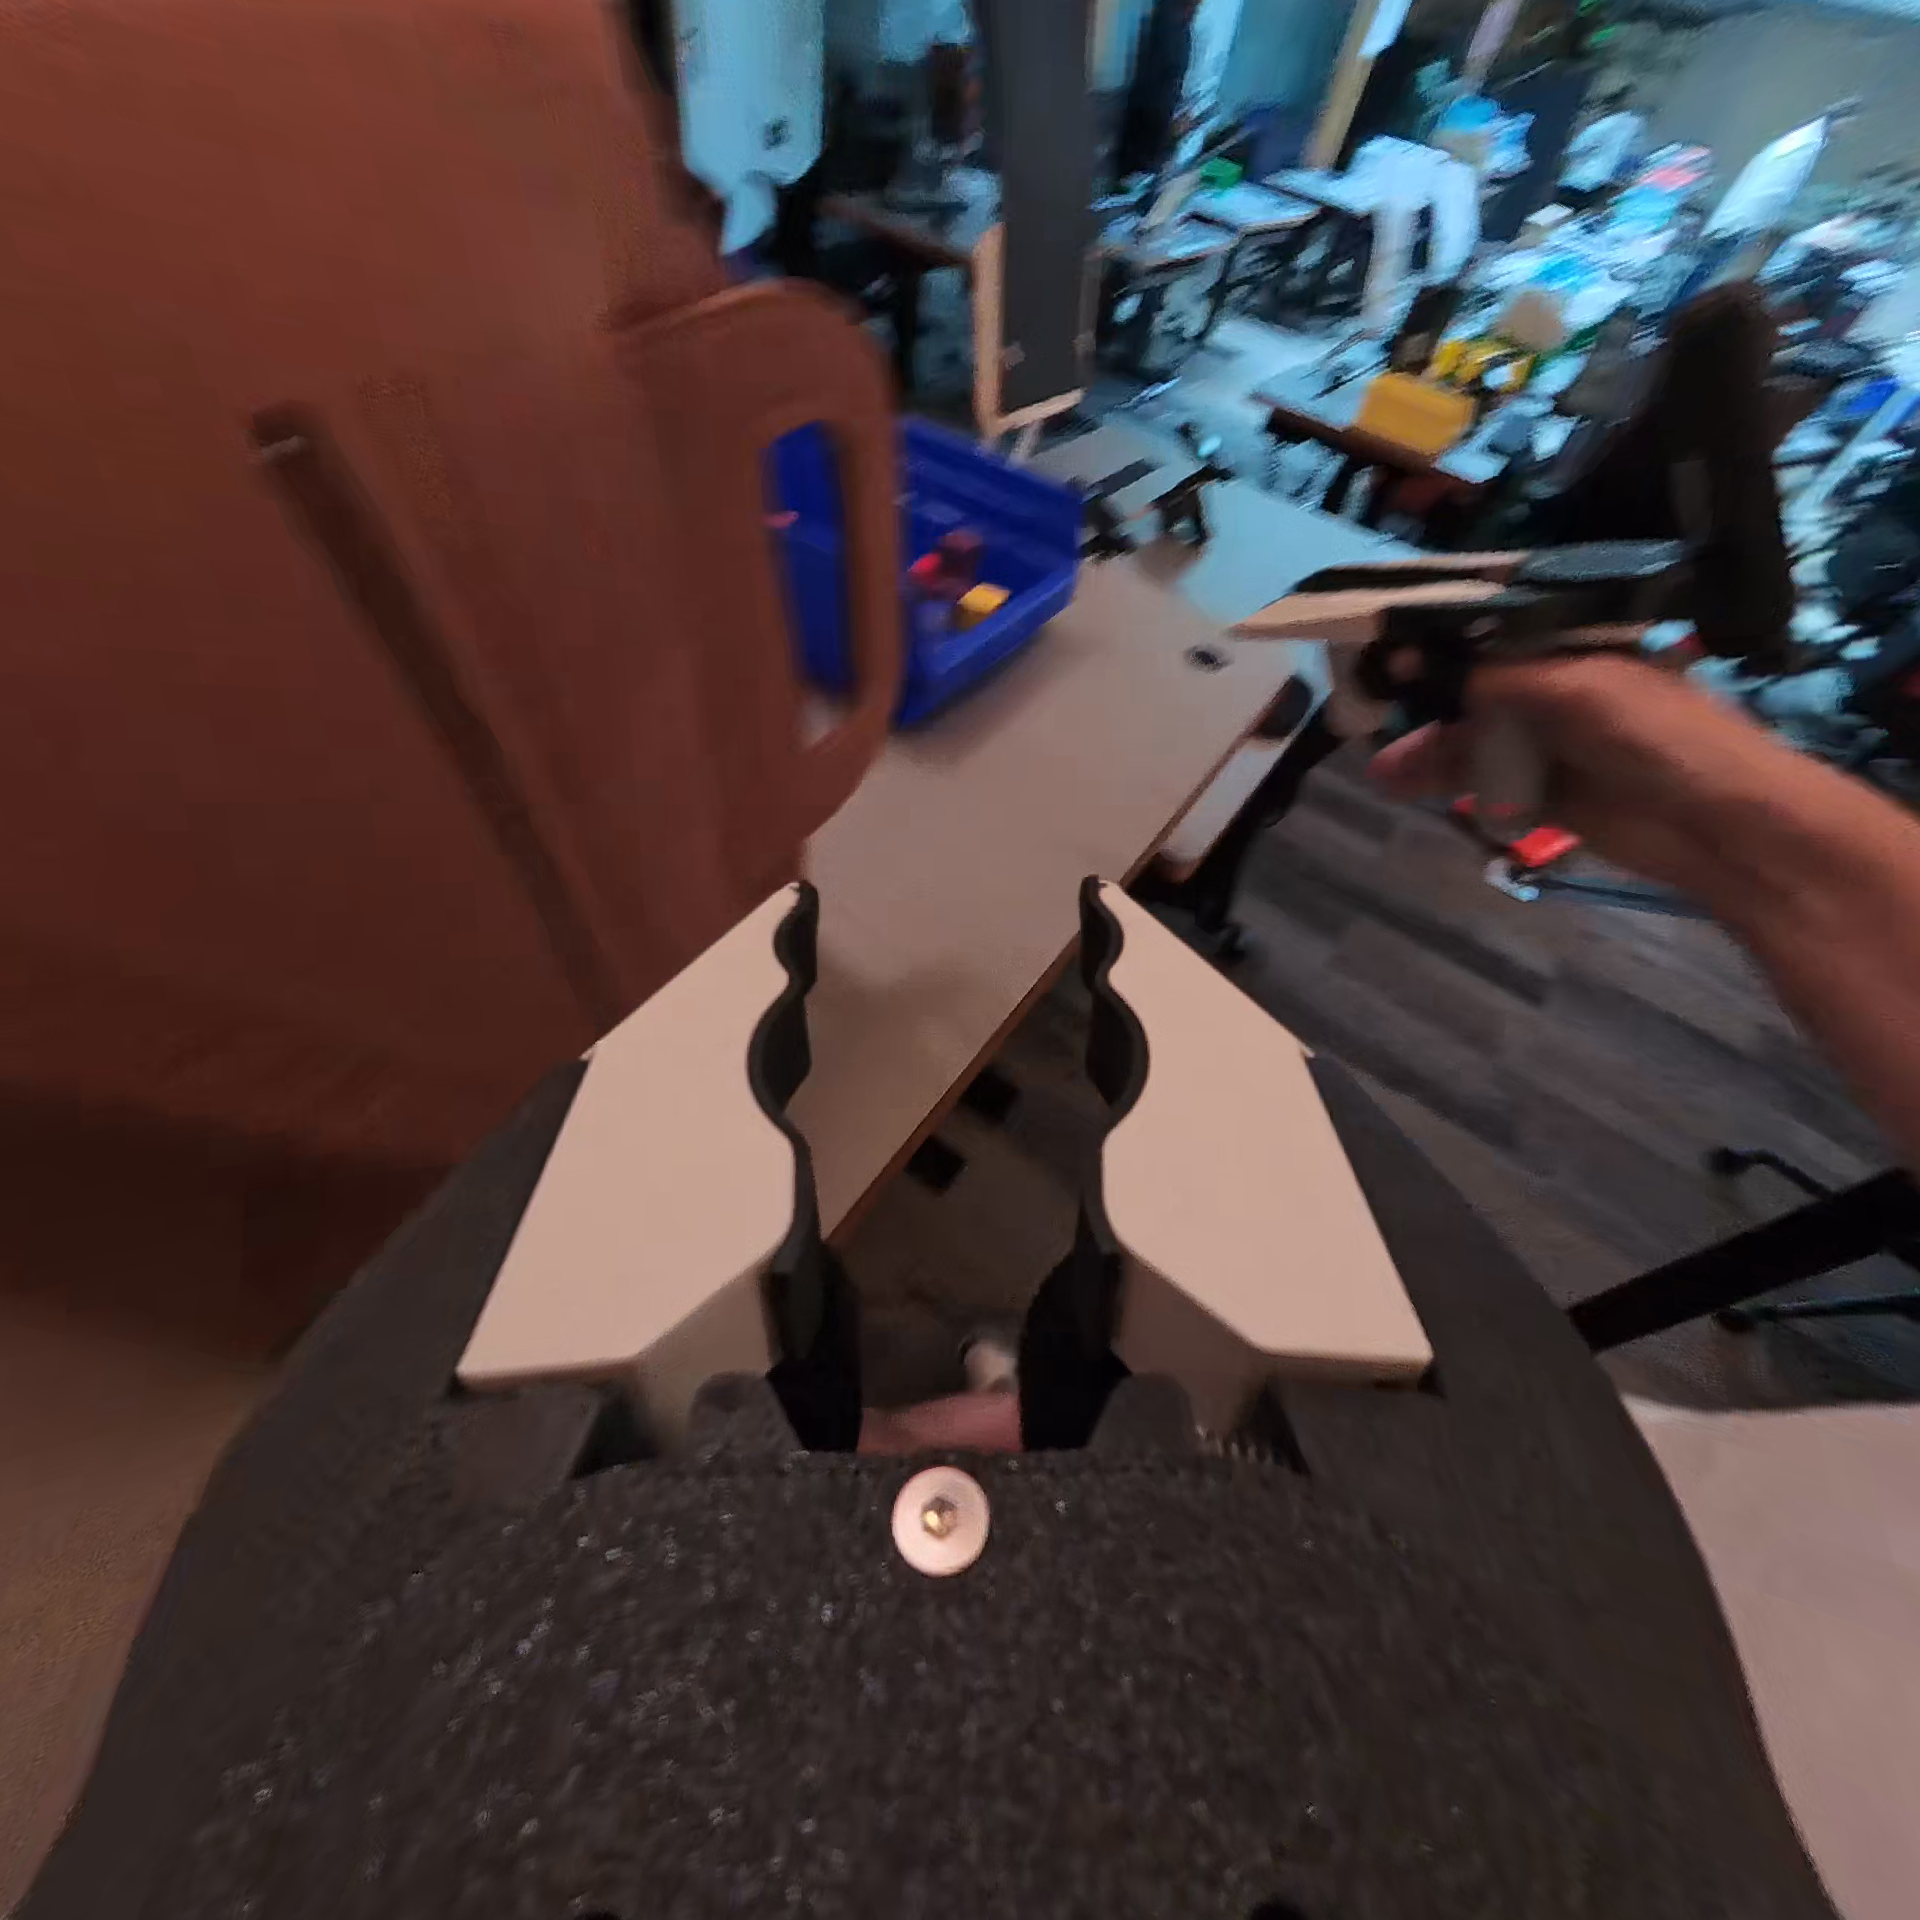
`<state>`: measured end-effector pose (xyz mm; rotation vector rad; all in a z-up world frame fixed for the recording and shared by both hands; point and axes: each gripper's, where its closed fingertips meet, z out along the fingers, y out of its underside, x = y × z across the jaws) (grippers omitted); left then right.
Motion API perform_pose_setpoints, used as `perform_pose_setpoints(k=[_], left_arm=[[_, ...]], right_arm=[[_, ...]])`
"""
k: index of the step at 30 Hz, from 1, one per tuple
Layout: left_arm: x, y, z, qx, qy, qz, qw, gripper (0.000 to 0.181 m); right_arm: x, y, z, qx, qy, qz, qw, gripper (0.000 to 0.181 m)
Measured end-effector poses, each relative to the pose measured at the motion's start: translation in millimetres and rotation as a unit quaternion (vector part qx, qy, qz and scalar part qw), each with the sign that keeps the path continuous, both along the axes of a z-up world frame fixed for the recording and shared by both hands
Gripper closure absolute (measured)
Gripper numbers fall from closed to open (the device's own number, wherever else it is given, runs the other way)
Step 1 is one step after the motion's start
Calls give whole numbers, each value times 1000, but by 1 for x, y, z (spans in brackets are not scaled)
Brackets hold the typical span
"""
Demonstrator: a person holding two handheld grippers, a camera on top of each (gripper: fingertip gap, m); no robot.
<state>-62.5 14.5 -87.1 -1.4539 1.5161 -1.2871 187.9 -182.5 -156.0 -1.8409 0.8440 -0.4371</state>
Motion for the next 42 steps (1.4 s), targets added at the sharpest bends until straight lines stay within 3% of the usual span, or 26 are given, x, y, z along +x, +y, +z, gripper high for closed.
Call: perform_pose_setpoints(k=[2,4,6,9,12,16,18,19,20,22,26,31,36,42], left_arm=[[51,-44,4,-10,-11,-34,999,130],[108,-78,-8,-7,25,-43,999,130],[170,-97,-26,13,44,-17,999,129],[249,-81,-74,25,96,134,986,130],[302,-67,-117,8,121,225,967,129],[348,-45,-146,-12,134,287,948,130],[363,-34,-150,-14,130,308,942,130],[369,-30,-152,-15,129,318,939,132],[373,-28,-154,-17,131,321,938,148],[374,-20,-160,-5,143,346,927,170],[374,-15,-160,44,155,368,916,176],[364,-33,-154,36,125,363,923,177],[336,-68,-124,43,84,341,935,176],[266,-109,-90,41,62,299,951,177]], right_arm=[[29,-8,0,3,-19,-9,1000,98],[61,-9,-5,-4,-31,5,999,98],[98,-12,-17,-29,-35,7,999,98],[154,-9,-39,-24,-20,5,1000,99],[198,2,-65,-13,9,14,1000,111],[240,23,-83,-34,5,31,999,122],[253,34,-86,-22,14,44,999,139],[258,37,-89,-17,22,43,999,151],[262,39,-91,-11,33,42,999,166],[261,48,-96,4,56,61,997,178],[262,47,-96,-21,35,44,998,179],[248,26,-80,-12,7,23,1000,181],[211,-16,-43,-5,-28,-3,1000,179],[126,-68,-3,-9,-52,-52,997,179]])
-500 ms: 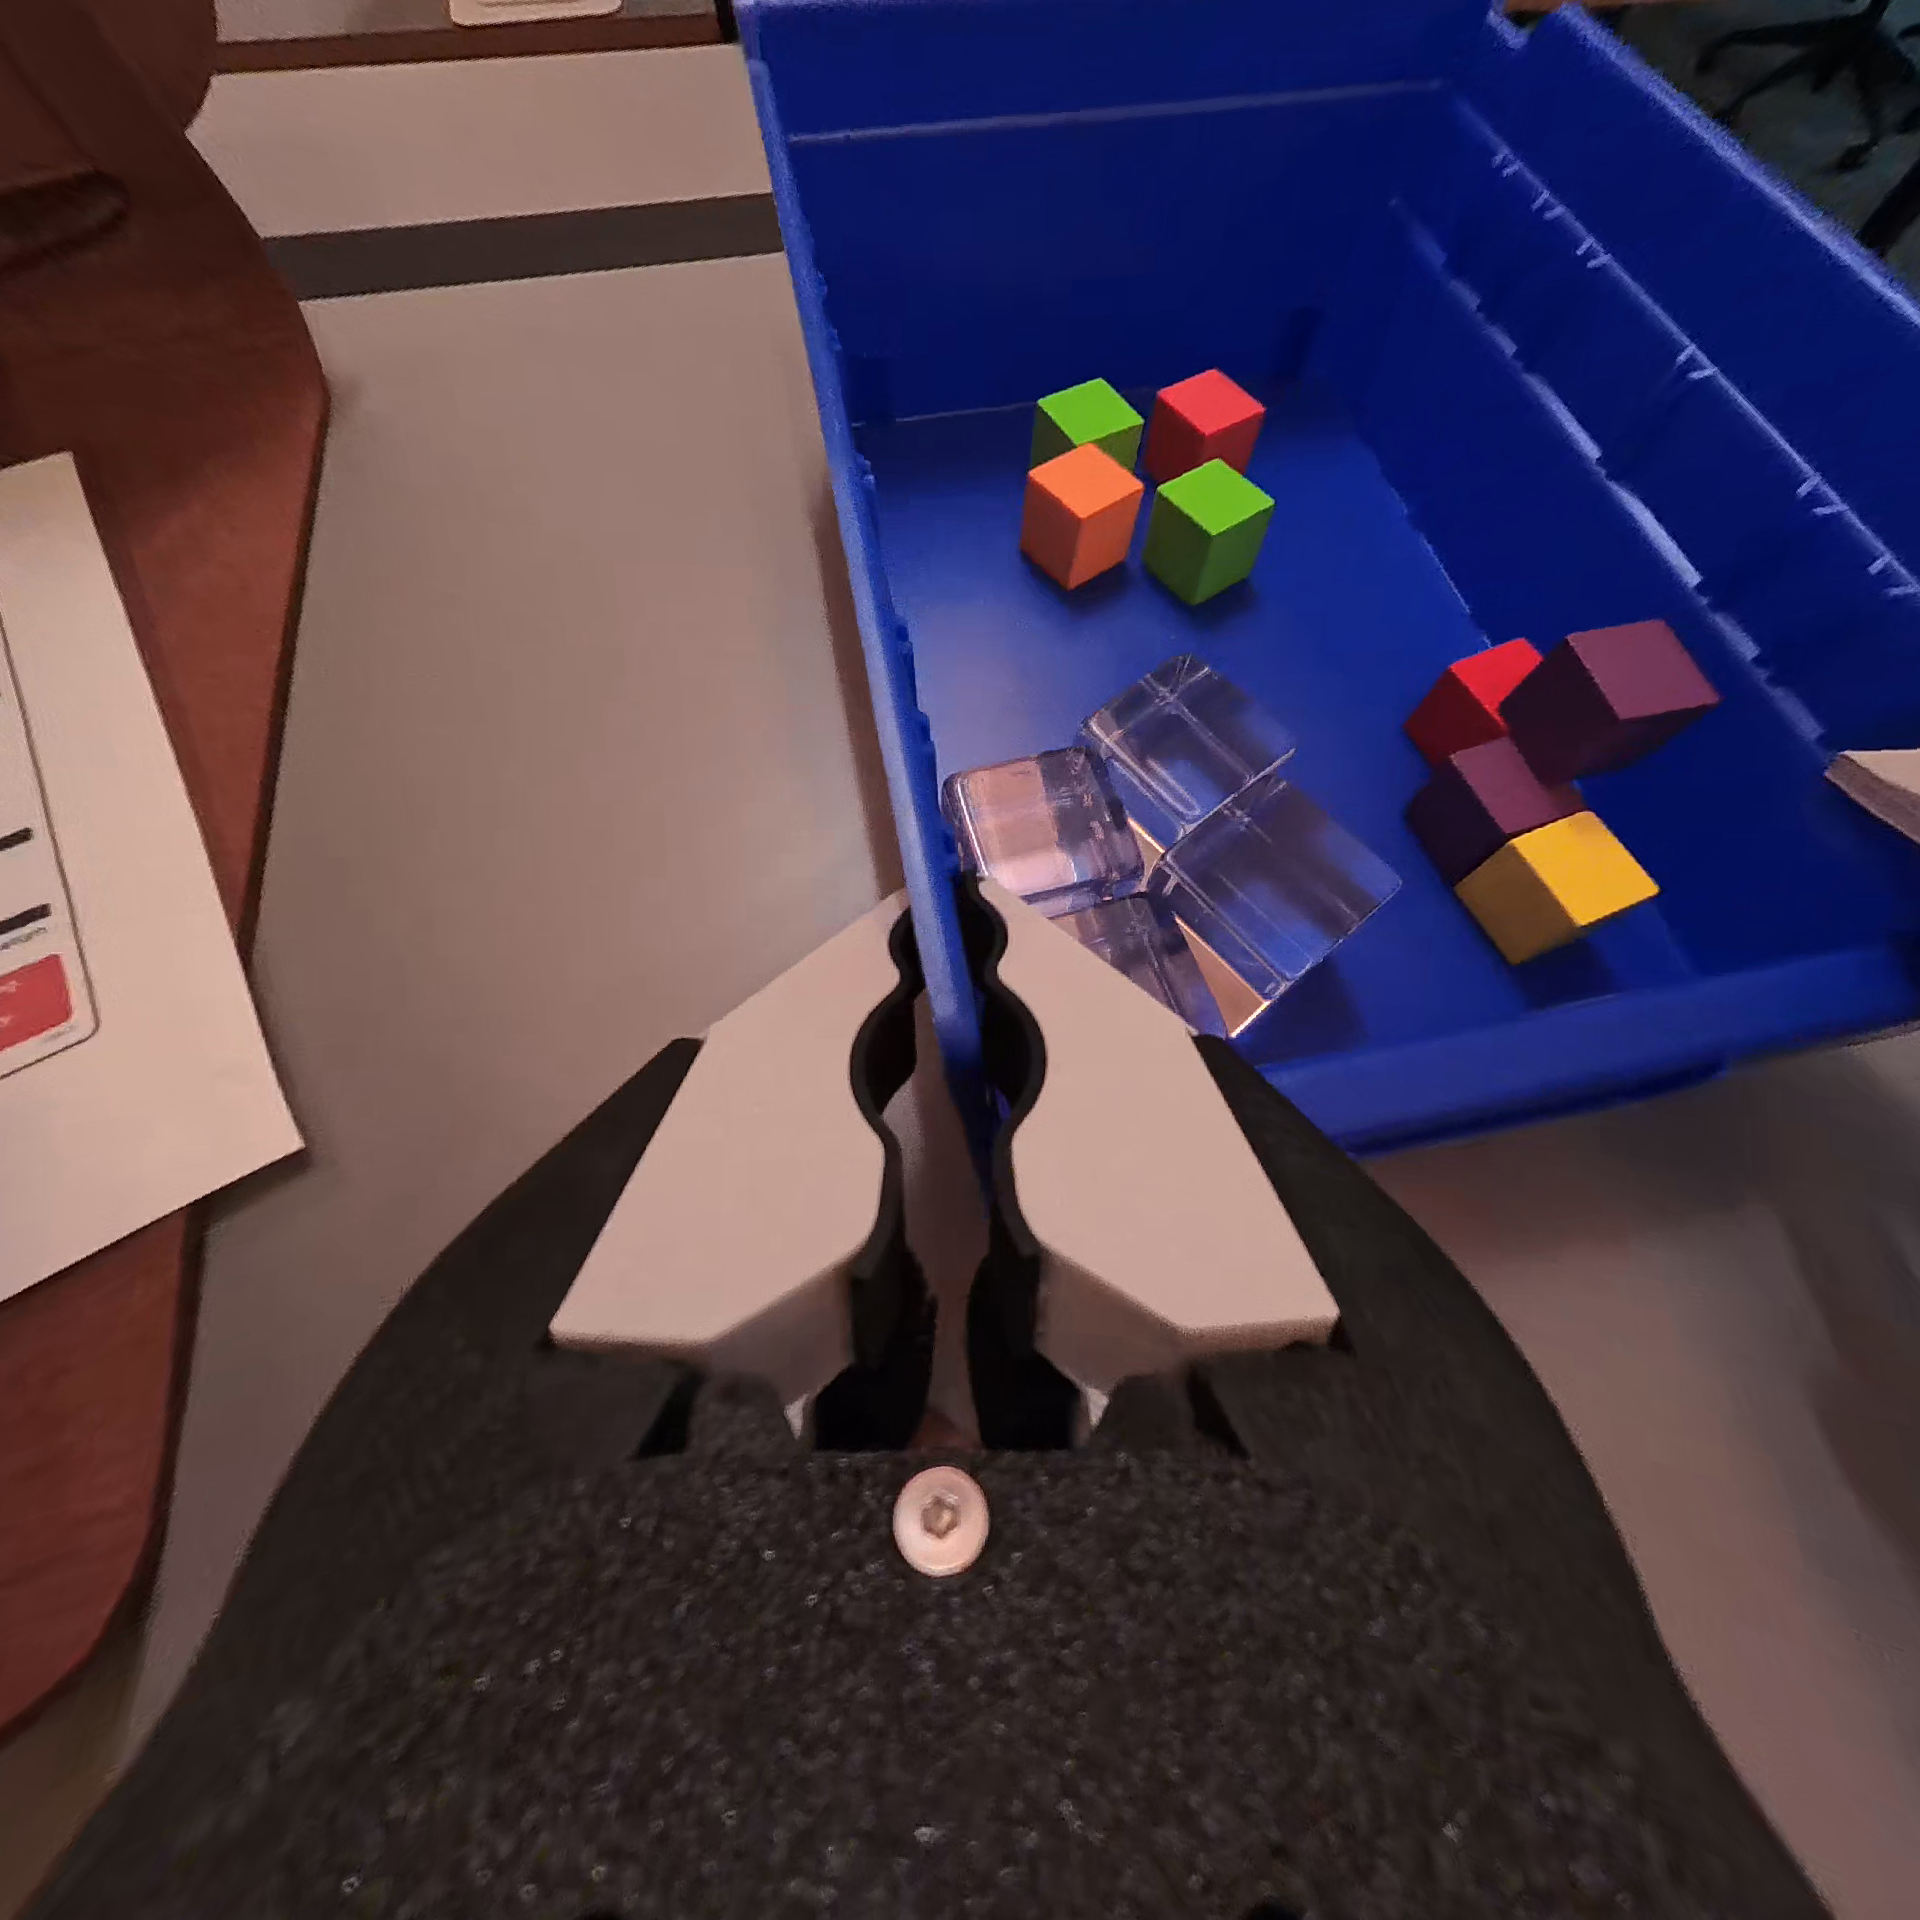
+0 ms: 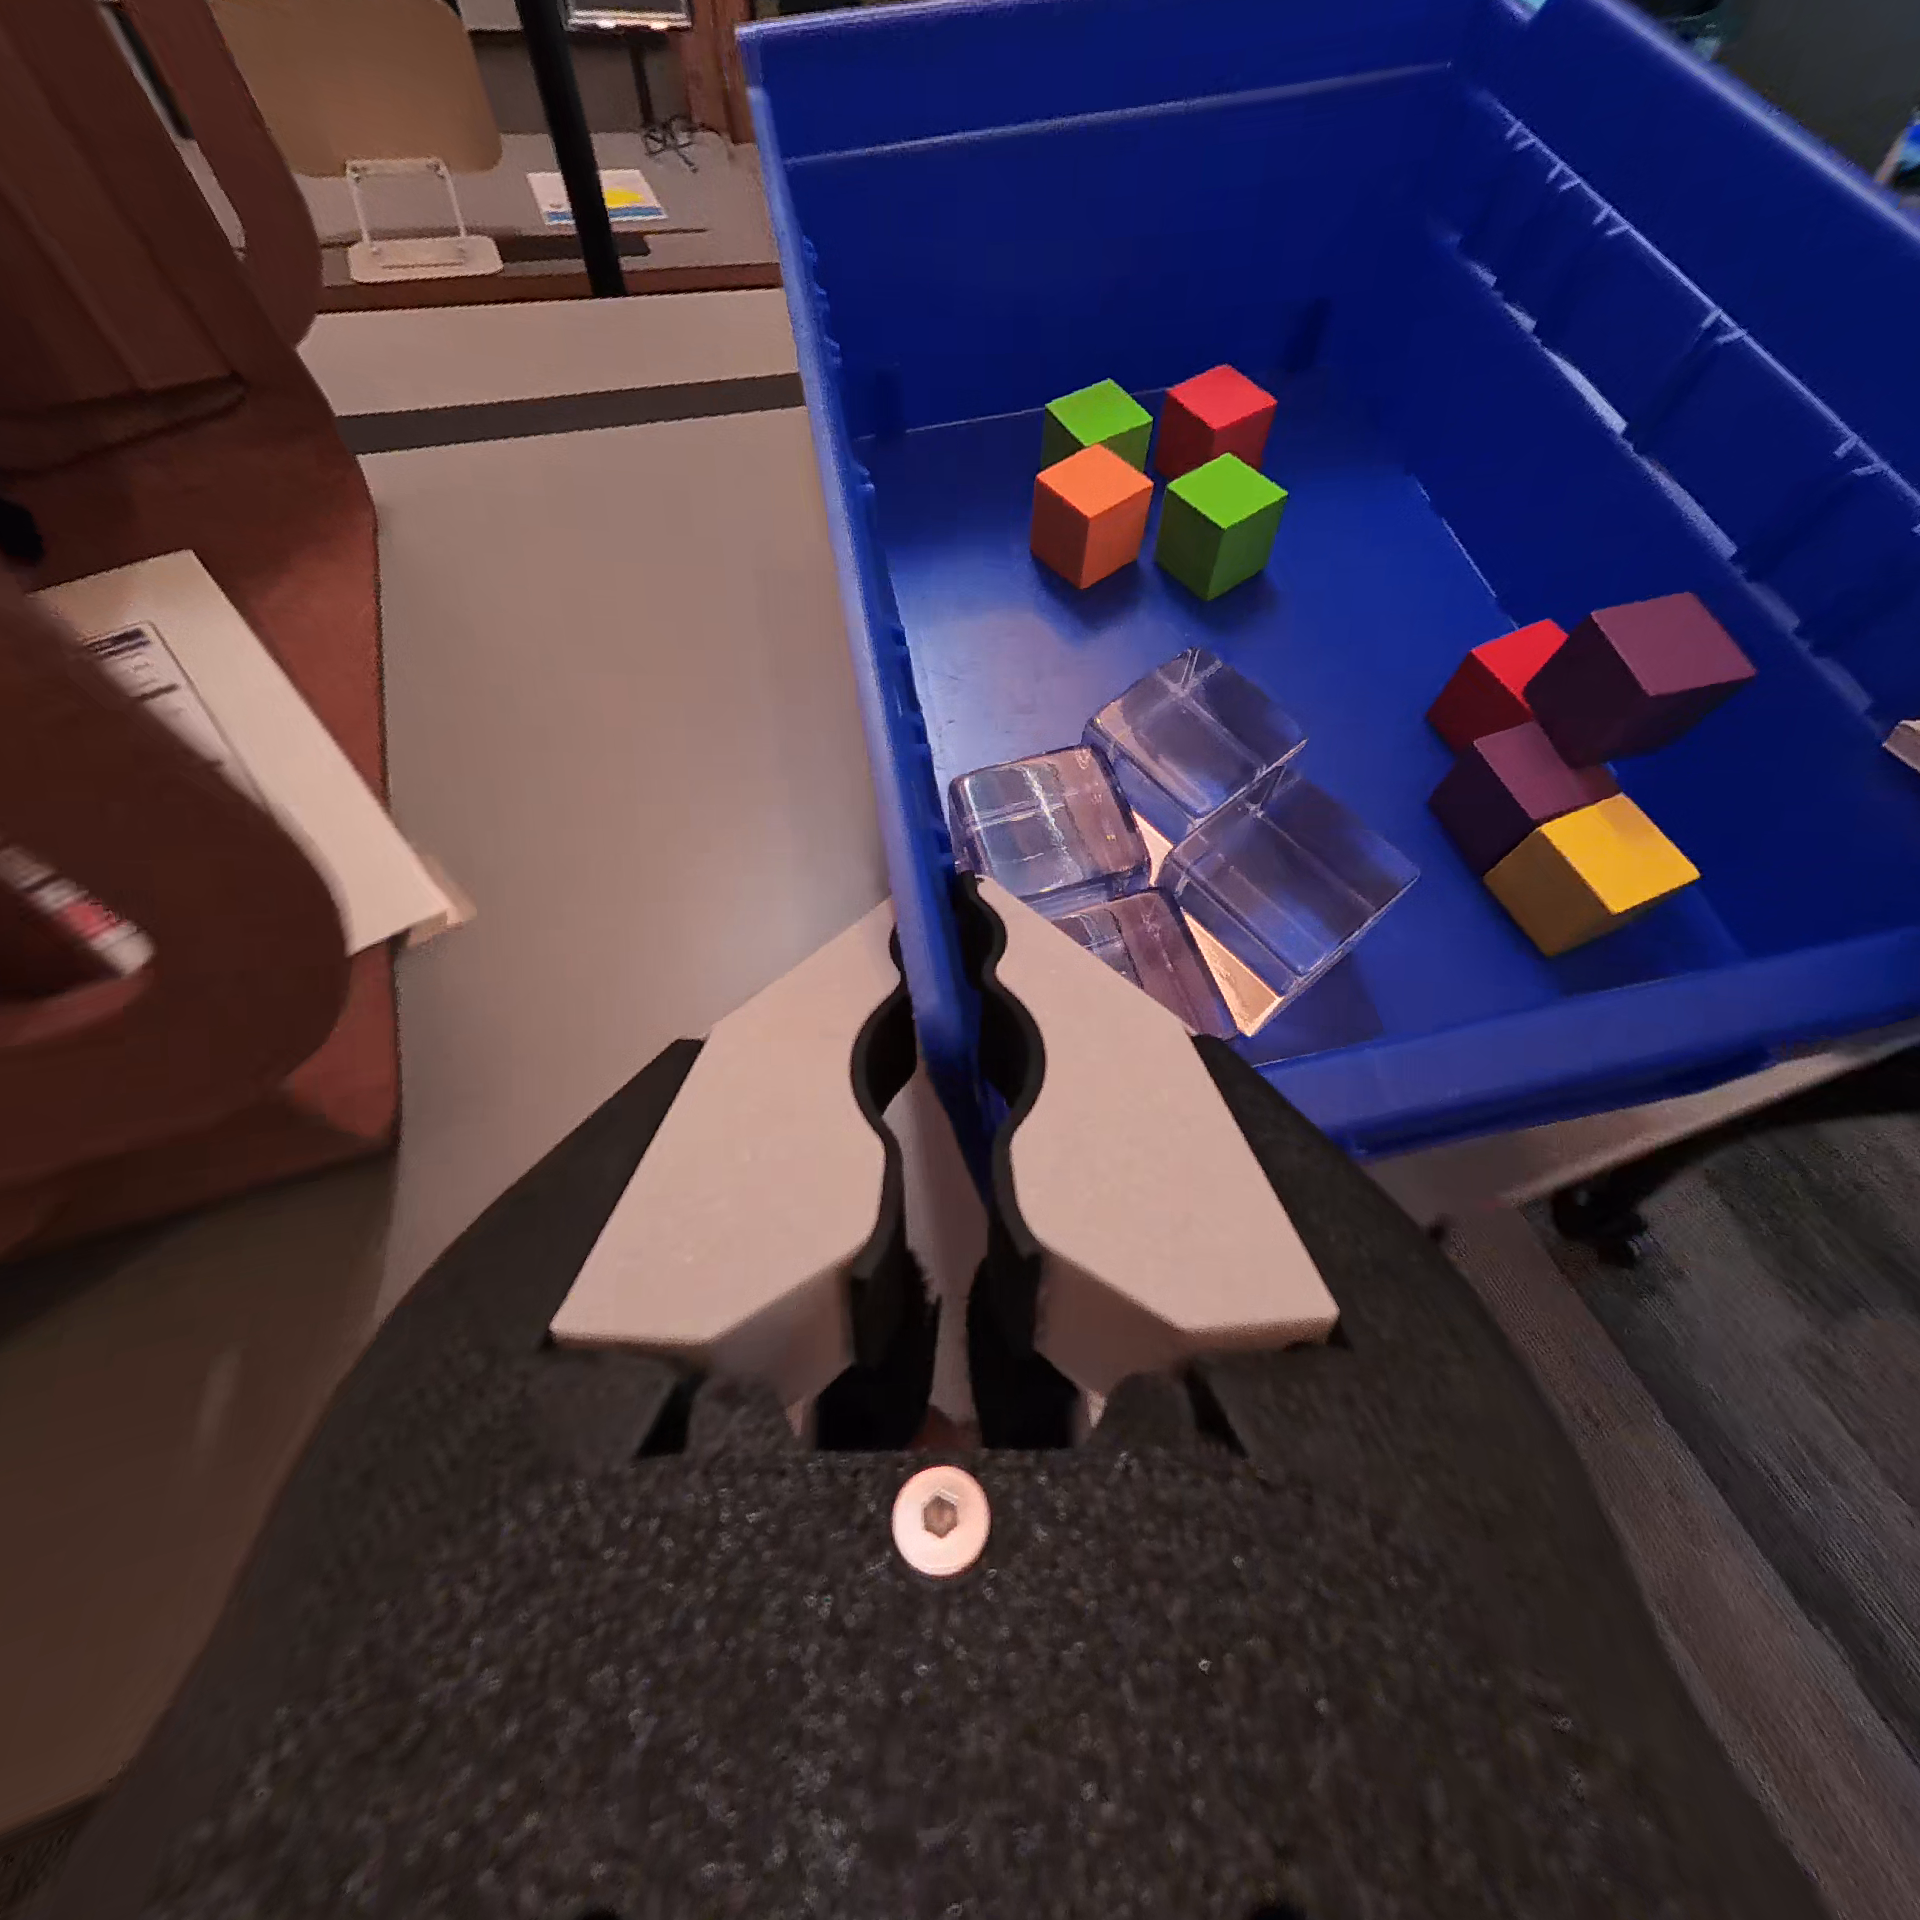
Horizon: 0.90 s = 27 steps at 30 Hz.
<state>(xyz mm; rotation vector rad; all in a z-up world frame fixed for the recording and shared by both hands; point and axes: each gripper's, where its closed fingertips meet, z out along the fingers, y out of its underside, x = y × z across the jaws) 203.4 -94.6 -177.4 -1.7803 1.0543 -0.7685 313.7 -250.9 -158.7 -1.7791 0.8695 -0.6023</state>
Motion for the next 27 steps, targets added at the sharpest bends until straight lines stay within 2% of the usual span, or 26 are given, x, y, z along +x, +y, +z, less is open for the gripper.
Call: perform_pose_setpoints(k=[5,11,15,17,20,24,27], left_arm=[[-100,-30,0,-7,2,-40,999,176],[-258,-55,-15,-11,11,-72,997,176],[-367,-56,-29,-14,38,-60,997,176],[-416,-46,-36,-23,48,-41,998,176],[-480,-16,-45,-27,57,8,998,176],[-549,39,-49,-33,63,93,993,176],[-587,83,-49,-29,63,154,986,176]], right_arm=[[-114,-38,1,-7,4,-39,999,179],[-282,-68,-15,-33,6,-46,998,178],[-385,-66,-32,-37,37,-39,998,179],[-426,-51,-39,-43,46,-16,998,179],[-475,-10,-49,-49,54,32,997,178],[-519,66,-57,-47,61,111,991,178],[-542,128,-60,-38,62,166,983,178]])
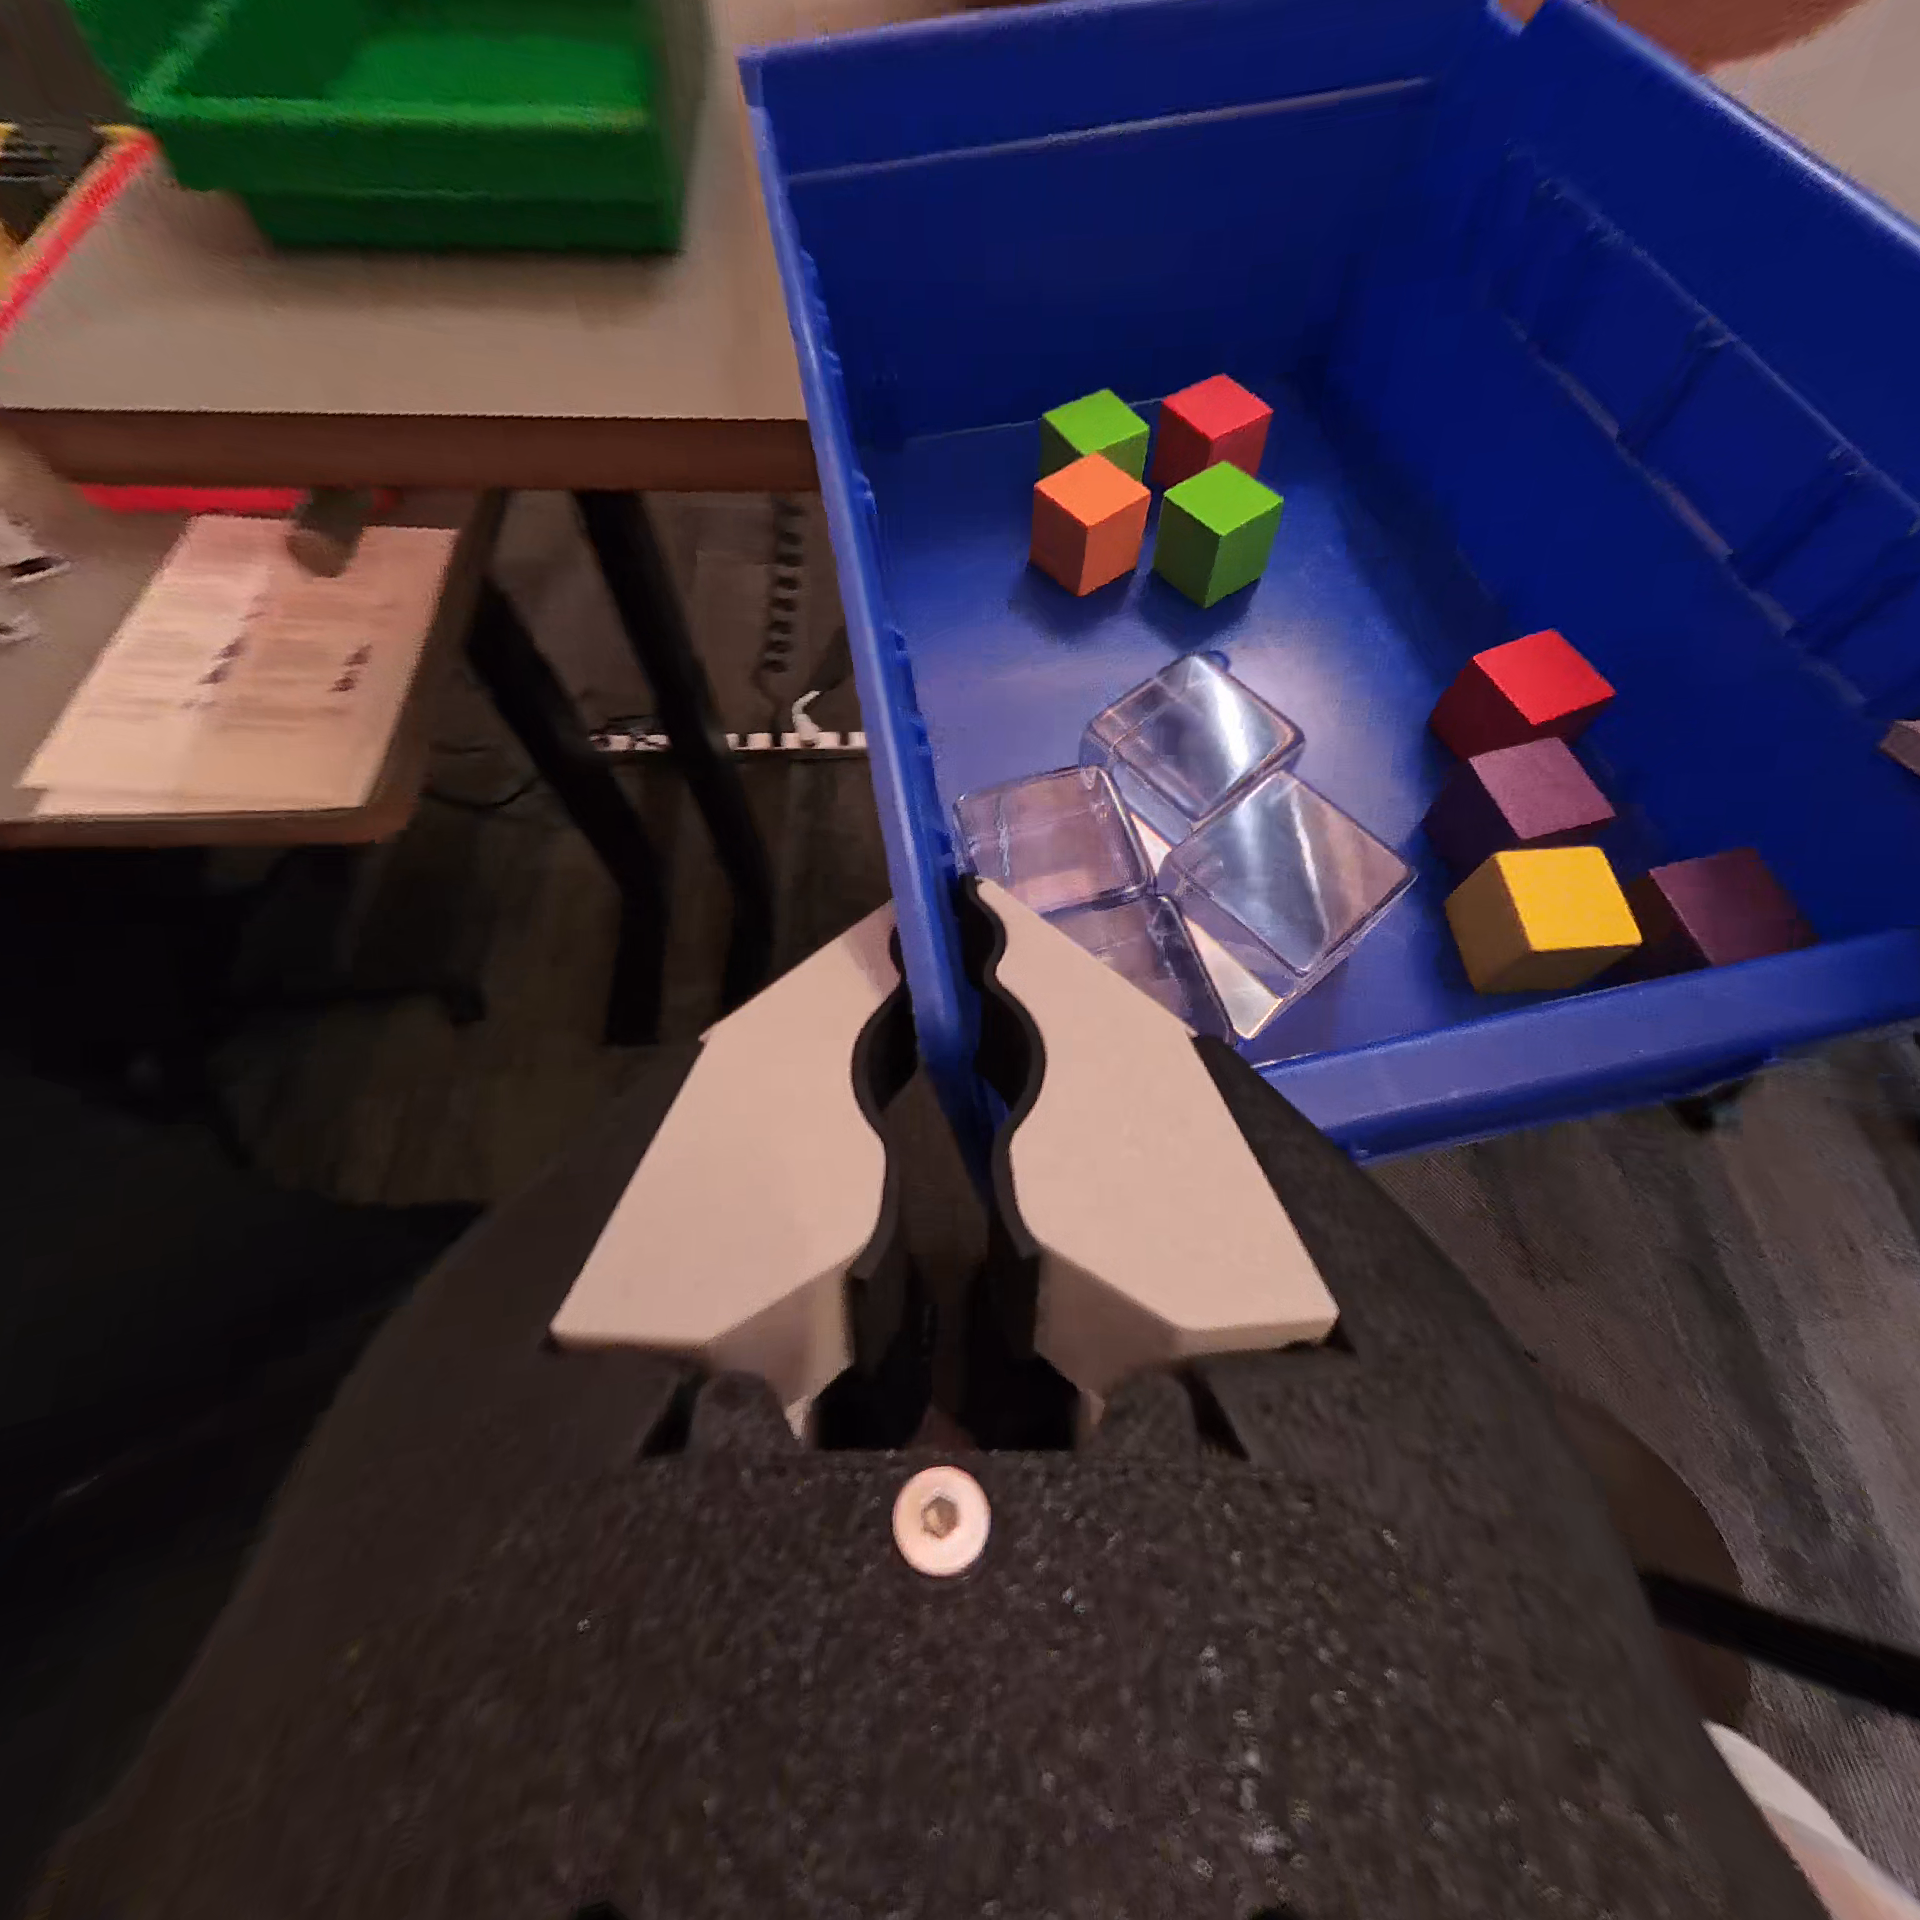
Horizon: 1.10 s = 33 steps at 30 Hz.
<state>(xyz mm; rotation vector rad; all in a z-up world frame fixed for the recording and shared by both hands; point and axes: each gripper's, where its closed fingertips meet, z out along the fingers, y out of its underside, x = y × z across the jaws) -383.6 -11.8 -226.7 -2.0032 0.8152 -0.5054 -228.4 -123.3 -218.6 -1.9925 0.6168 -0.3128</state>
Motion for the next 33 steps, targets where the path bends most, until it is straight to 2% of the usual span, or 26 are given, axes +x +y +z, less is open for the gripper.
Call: perform_pose_setpoints(k=[2,5,11,14,18,19,21,23,25,28,29,31,33], left_arm=[[-14,30,-1,5,3,26,1000,176],[-17,70,-3,14,8,41,999,176],[5,126,-13,12,19,31,999,176],[15,138,-18,10,19,8,1000,172],[20,127,-13,-64,-23,-44,997,134],[14,124,-5,-77,-37,-47,995,127],[-6,130,19,-63,-80,-45,994,125],[-30,175,47,9,-108,-12,994,125],[-33,252,58,65,-67,-5,996,125],[-14,385,30,81,20,1,997,125],[-3,418,17,64,28,-7,998,125],[17,468,-3,38,26,-12,999,125],[40,496,-10,29,6,-30,999,126]], right_arm=[[-8,38,-3,5,4,26,1000,177],[-8,82,-9,13,6,39,999,177],[14,135,-21,14,28,29,999,177],[23,150,-22,22,37,20,999,177],[30,165,-19,28,49,6,998,177],[31,168,-20,29,58,3,998,177],[31,173,-24,26,68,0,997,177],[32,175,-27,25,76,-1,997,177],[32,175,-26,19,75,0,997,177],[31,175,-26,17,81,-9,997,177],[30,175,-26,16,82,-13,996,177],[27,174,-26,13,77,-17,997,177],[23,173,-27,12,85,-26,996,177]])
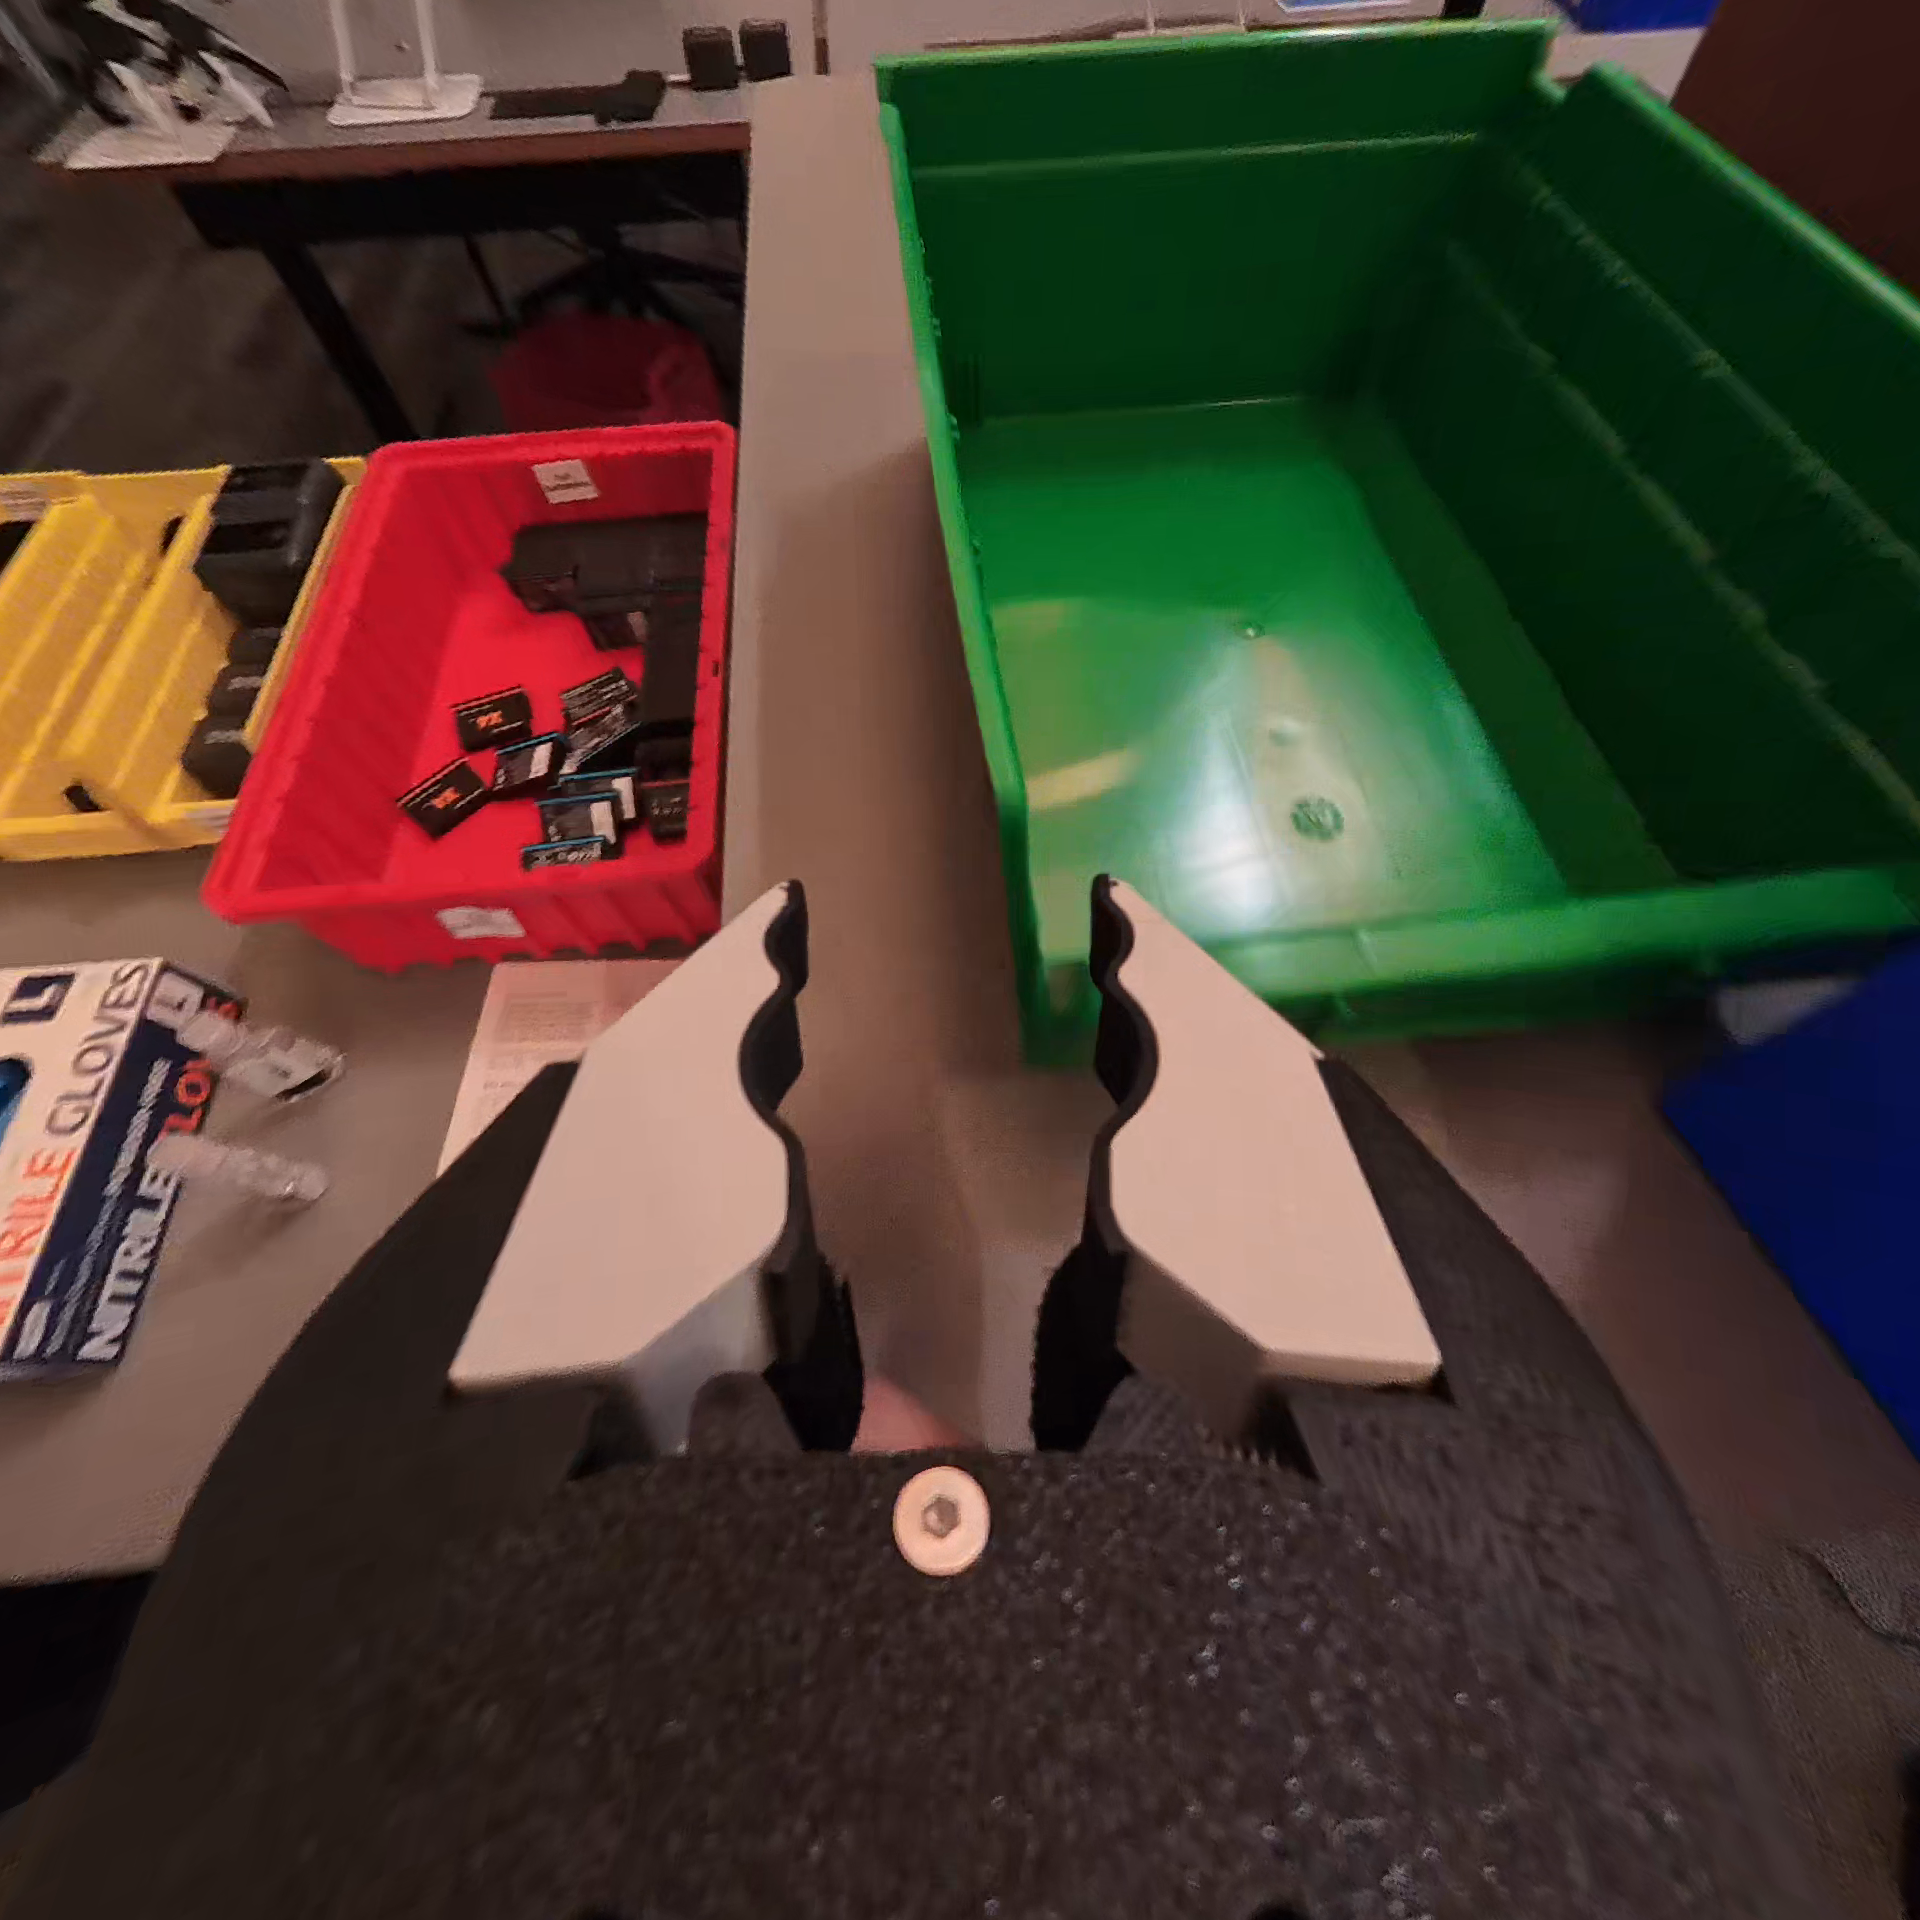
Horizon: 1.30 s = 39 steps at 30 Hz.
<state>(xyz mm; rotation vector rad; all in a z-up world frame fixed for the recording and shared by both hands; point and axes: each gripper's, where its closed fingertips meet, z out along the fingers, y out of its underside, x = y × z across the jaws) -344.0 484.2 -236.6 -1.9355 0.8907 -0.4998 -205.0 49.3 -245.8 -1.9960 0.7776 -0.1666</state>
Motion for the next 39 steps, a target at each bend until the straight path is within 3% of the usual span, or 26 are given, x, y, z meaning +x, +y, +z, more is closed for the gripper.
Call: perform_pose_setpoints(k=[3,4,5,8,10,12,14,17,20,24,28,34,39], left_arm=[[29,18,-15,-13,14,-41,999,136],[37,20,-15,-20,4,-50,999,150],[40,25,-17,-22,10,-46,999,174],[43,40,-14,-15,45,-40,998,176],[32,58,7,-18,13,0,1000,176],[4,79,39,2,-3,45,999,177],[-37,97,72,69,42,81,993,177],[-112,118,123,137,83,138,977,177],[-193,121,172,159,81,187,966,176],[-281,86,226,210,60,234,947,175],[-332,30,247,220,27,241,945,175],[-348,-50,214,111,-98,197,969,175],[-325,-96,182,6,-216,136,967,174]], right_arm=[[-2,0,0,-8,-1,-8,1000,177],[-3,1,1,-10,-2,-10,1000,177],[-3,2,1,-10,1,-13,1000,177],[-4,10,3,-13,2,-23,1000,177],[-4,21,5,-13,2,-24,1000,177],[-4,39,5,-13,6,-24,1000,177],[-5,61,1,-3,30,-30,999,177],[-2,101,-5,10,55,-40,998,176],[7,147,-4,15,61,-46,997,177],[24,212,-8,16,48,-65,997,177],[44,274,-8,20,48,-75,996,178],[65,344,-8,7,8,-90,996,178],[63,356,-5,-4,-15,-58,998,174]])
